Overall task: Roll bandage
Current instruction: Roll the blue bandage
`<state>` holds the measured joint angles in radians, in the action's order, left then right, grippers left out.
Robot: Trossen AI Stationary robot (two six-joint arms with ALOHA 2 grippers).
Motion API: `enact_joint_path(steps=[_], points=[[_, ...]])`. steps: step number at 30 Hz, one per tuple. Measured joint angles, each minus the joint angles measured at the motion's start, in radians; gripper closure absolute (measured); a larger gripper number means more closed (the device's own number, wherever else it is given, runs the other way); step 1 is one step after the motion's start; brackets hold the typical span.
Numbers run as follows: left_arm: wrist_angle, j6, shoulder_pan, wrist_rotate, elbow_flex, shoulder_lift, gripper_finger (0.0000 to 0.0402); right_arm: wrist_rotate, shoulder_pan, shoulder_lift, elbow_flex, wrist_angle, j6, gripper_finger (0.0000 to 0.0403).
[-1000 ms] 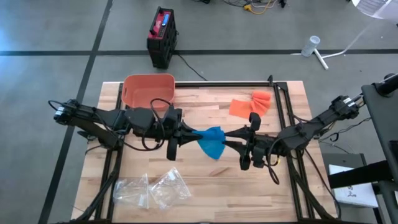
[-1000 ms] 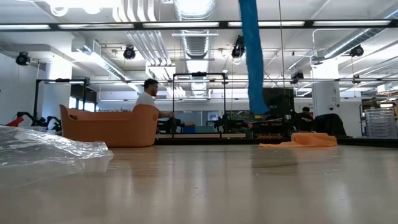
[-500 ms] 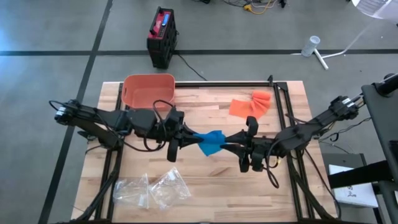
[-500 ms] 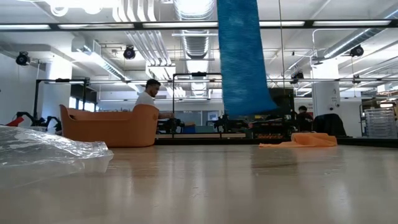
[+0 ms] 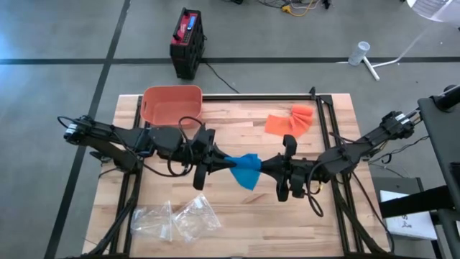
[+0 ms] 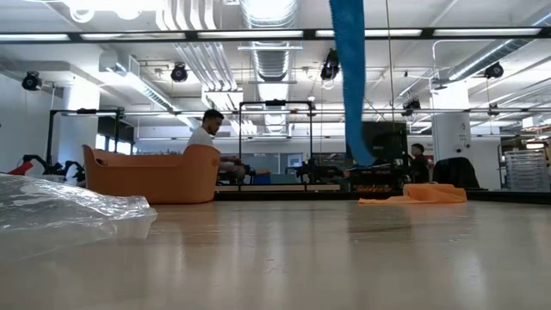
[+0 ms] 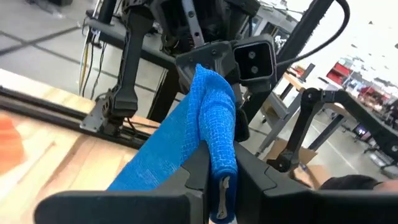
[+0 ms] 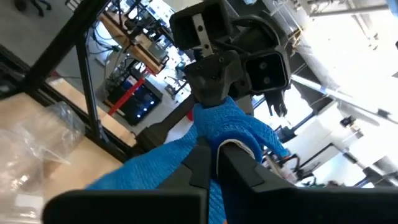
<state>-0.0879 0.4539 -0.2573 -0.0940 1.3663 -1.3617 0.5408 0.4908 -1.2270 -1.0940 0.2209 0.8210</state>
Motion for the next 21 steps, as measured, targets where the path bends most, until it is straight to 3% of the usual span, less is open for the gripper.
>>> enact_joint_path(steps=[5,9,17,21], points=[[-0.004,-0.158,-0.001,0.0,0.0,0.005,0.0345,0.0,0.001,0.002,-0.017,-0.018,-0.129,0.0395],[-0.044,-0.283,-0.002,-0.023,0.0,0.016,0.0305,0.001,0.005,0.014,-0.038,-0.088,-0.224,0.0399],[-0.297,-0.483,-0.002,-0.318,-0.002,0.052,0.0201,0.007,0.006,0.068,-0.048,-0.113,-0.331,0.0399],[-0.278,-0.454,-0.004,-0.334,-0.057,0.055,0.016,0.053,0.004,0.108,-0.048,-0.115,-0.394,0.04]])
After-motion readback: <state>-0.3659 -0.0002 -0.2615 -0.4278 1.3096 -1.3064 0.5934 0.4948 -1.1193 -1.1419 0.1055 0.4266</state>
